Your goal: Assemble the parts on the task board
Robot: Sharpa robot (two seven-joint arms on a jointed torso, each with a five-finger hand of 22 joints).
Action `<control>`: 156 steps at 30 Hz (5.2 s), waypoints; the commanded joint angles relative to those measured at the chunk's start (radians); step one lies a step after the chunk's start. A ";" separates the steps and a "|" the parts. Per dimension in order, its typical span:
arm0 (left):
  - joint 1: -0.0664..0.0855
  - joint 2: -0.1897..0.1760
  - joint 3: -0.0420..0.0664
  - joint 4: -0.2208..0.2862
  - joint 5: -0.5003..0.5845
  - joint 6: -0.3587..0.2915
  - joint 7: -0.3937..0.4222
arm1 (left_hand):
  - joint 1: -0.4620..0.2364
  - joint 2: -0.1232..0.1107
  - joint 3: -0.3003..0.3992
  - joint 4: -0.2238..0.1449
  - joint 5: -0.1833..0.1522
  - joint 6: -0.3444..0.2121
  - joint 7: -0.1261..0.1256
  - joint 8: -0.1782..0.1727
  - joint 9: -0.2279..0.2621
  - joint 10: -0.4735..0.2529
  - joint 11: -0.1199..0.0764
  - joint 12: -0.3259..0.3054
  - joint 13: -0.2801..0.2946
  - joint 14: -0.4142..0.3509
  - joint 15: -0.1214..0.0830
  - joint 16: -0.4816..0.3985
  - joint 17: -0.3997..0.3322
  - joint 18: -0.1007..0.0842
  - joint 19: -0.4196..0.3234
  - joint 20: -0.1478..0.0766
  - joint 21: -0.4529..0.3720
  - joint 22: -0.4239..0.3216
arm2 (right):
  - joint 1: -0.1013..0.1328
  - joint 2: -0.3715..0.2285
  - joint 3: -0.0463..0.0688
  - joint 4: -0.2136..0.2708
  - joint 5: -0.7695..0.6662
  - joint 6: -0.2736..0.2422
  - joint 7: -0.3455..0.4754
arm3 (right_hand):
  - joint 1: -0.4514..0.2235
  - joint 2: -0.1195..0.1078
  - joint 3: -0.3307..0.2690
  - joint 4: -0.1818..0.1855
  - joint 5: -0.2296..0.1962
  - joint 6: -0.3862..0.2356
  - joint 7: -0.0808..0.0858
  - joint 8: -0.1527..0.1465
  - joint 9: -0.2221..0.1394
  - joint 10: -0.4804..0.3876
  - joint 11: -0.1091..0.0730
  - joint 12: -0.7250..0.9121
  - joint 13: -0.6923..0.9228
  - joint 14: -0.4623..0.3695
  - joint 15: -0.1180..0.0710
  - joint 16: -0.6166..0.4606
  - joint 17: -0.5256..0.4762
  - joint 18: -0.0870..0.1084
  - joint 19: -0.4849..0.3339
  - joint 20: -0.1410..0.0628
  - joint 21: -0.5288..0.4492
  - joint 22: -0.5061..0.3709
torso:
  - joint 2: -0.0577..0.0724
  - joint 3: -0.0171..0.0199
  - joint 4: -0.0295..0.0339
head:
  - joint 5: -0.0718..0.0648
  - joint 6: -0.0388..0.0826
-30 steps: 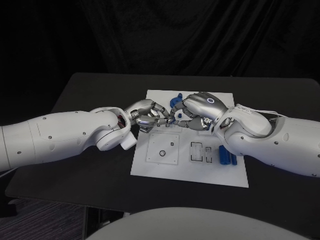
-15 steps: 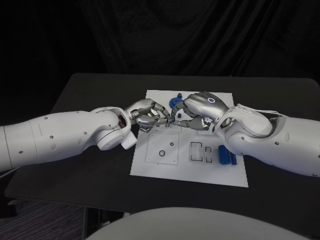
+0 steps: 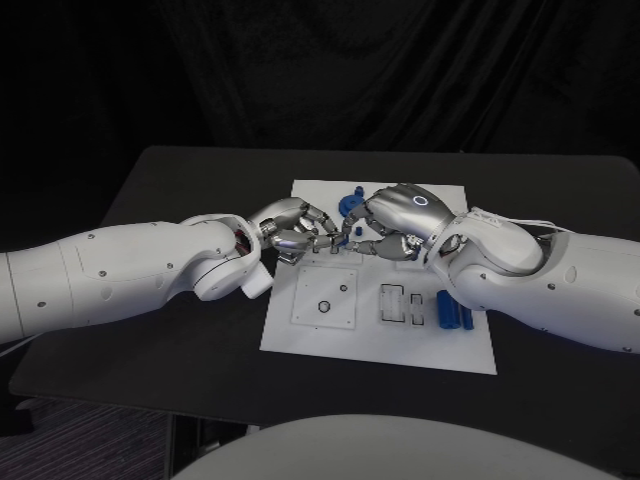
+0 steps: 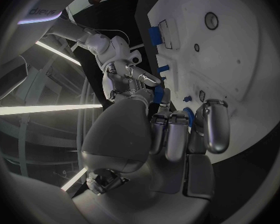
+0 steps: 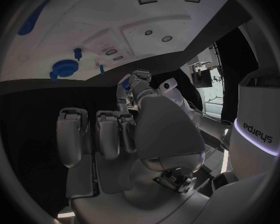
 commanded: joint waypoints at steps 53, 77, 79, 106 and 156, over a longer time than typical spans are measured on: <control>0.163 0.090 0.004 -0.051 -0.249 0.252 -0.668 | -0.013 -0.007 0.065 0.011 -0.147 0.020 -0.034 0.007 0.085 0.113 -0.025 0.002 0.261 0.104 -0.021 0.003 0.263 -0.004 0.026 -0.020 0.010 0.185 | 0.160 -0.253 -0.003 0.129 -0.010 -0.017 -0.123 | 0.010 0.000 -0.002 0.034 0.009 -0.123 0.024 -0.078 0.207 0.102 0.011 0.003 0.264 0.082 0.011 -0.017 0.159 0.014 0.066 0.013 -0.027 0.234 | -0.022 0.0348 -0.0256 | 0.013 0.000; 0.161 0.188 0.004 -0.115 -0.344 0.220 -0.694 | -0.023 -0.003 0.084 0.005 -0.170 0.022 -0.032 -0.006 0.083 0.113 -0.023 0.002 0.261 0.104 -0.020 0.003 0.263 -0.006 0.033 -0.019 0.015 0.189 | 0.118 -0.257 -0.003 0.111 -0.010 -0.025 -0.112 | 0.013 0.002 -0.001 0.035 0.016 -0.118 0.023 -0.075 0.210 0.102 0.010 0.003 0.264 0.082 0.009 -0.018 0.158 0.014 0.066 0.012 -0.027 0.234 | -0.048 0.0389 -0.0293 | 0.018 0.000; 0.159 0.192 0.004 -0.118 -0.346 0.222 -0.705 | -0.024 -0.002 0.085 0.005 -0.171 0.024 -0.033 -0.005 0.083 0.113 -0.023 0.002 0.261 0.104 -0.021 0.003 0.263 -0.006 0.034 -0.019 0.016 0.189 | 0.116 -0.259 -0.003 0.112 -0.010 -0.026 -0.113 | 0.013 0.002 -0.001 0.035 0.018 -0.115 0.023 -0.074 0.212 0.102 0.010 0.003 0.264 0.082 0.009 -0.018 0.158 0.014 0.067 0.012 -0.027 0.234 | -0.049 0.0386 -0.0295 | 0.020 0.000; 0.098 0.196 0.003 -0.118 -0.395 0.141 -0.789 | -0.083 -0.018 0.150 -0.040 -0.161 0.078 -0.047 -0.026 0.096 0.113 -0.039 0.002 0.261 0.104 -0.036 0.003 0.263 -0.011 0.056 -0.032 0.031 0.195 | 0.097 -0.264 -0.003 0.110 -0.010 -0.018 -0.119 | 0.022 0.005 0.003 0.033 0.032 -0.111 0.024 -0.072 0.216 0.102 0.012 0.003 0.264 0.082 0.010 -0.018 0.157 0.014 0.066 0.011 -0.027 0.234 | -0.059 0.0376 -0.0339 | 0.026 0.000; 0.047 0.200 0.003 -0.119 -0.396 0.049 -0.730 | -0.134 -0.020 0.193 -0.057 -0.167 0.091 -0.048 -0.052 0.107 0.113 -0.039 0.002 0.261 0.104 -0.037 0.003 0.263 -0.007 0.047 -0.036 0.011 0.190 | 0.088 -0.264 -0.003 0.103 -0.010 0.006 -0.136 | 0.035 0.009 0.011 0.028 0.046 -0.109 0.025 -0.072 0.220 0.102 0.013 0.003 0.264 0.082 0.010 -0.019 0.156 0.015 0.066 0.012 -0.030 0.233 | -0.059 0.0366 -0.0343 | 0.018 0.000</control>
